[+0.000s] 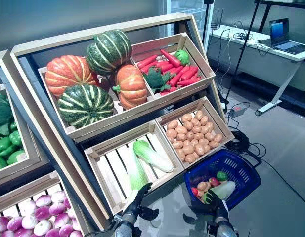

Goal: Put vegetables into the basket

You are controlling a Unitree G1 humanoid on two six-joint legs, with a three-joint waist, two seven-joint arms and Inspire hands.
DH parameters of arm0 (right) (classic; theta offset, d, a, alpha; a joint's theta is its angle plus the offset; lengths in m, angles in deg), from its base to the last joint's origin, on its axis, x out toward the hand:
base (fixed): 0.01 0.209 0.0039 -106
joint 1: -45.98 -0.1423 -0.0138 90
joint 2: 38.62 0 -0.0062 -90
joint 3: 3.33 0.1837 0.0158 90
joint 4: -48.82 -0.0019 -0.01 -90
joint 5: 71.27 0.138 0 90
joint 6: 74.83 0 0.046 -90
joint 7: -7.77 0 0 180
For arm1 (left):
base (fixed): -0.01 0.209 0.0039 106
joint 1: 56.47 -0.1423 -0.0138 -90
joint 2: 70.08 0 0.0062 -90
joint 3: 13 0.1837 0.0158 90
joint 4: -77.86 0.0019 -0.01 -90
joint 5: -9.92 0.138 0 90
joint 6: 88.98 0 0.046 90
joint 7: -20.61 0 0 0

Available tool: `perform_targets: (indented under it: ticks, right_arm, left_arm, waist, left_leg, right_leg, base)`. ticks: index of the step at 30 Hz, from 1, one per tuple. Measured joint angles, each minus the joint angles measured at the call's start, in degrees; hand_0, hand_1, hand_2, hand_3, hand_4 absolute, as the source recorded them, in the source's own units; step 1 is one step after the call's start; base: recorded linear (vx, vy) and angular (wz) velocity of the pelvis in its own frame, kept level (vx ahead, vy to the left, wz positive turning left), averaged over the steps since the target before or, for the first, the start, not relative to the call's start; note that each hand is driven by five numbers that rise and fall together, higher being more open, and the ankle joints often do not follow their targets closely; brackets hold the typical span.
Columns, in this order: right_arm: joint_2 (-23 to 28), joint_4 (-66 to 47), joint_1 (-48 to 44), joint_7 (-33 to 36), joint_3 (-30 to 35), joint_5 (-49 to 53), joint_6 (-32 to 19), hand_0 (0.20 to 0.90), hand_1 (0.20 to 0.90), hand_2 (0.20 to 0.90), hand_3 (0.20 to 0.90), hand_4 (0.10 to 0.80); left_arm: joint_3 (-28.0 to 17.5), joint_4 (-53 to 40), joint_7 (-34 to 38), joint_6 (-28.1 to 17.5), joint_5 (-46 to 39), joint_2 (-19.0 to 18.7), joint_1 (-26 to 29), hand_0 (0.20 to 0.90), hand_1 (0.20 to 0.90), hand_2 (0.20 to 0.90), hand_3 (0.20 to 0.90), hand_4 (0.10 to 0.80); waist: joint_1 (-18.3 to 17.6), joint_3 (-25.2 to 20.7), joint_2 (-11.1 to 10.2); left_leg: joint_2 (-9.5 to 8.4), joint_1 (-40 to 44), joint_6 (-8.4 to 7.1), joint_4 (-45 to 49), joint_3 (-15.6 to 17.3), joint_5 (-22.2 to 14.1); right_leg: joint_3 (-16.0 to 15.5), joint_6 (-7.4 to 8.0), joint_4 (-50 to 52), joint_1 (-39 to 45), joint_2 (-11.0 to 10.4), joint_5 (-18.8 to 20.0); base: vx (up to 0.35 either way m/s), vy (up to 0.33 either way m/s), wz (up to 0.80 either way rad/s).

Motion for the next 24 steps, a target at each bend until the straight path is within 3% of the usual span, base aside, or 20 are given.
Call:
perform_targets:
  ticks: [17, 24]
  right_arm:
    - [0.34, 0.01, 0.00, 0.00, 0.01, 0.00, 0.04, 0.900, 0.900, 0.900, 0.900, 0.800]
    - [0.32, 0.04, -0.06, -0.02, -0.01, 0.00, 0.07, 0.900, 0.900, 0.900, 0.900, 0.800]
  left_arm:
    - [1.23, 0.01, -1.55, 1.09, 3.83, -0.01, 0.04, 0.900, 0.900, 0.900, 0.900, 0.800]
    - [3.53, 0.01, 8.62, 1.07, 16.19, -0.43, 0.75, 0.900, 0.900, 0.900, 0.900, 0.800]
  waist:
    - [-0.17, 0.85, -0.71]
    - [-0.62, 1.16, -1.04]
  left_leg:
    - [0.00, -0.26, -0.02, 0.00, 0.08, 0.02]
    - [0.01, -0.41, -0.02, 0.00, 0.12, 0.02]
  right_leg:
    - [0.07, 0.00, 0.00, -0.22, 0.05, -0.01]
    - [0.13, 0.00, 0.00, -0.50, 0.03, -0.01]
  base:
    - [0.000, 0.000, 0.00]
    - [0.000, 0.000, 0.00]
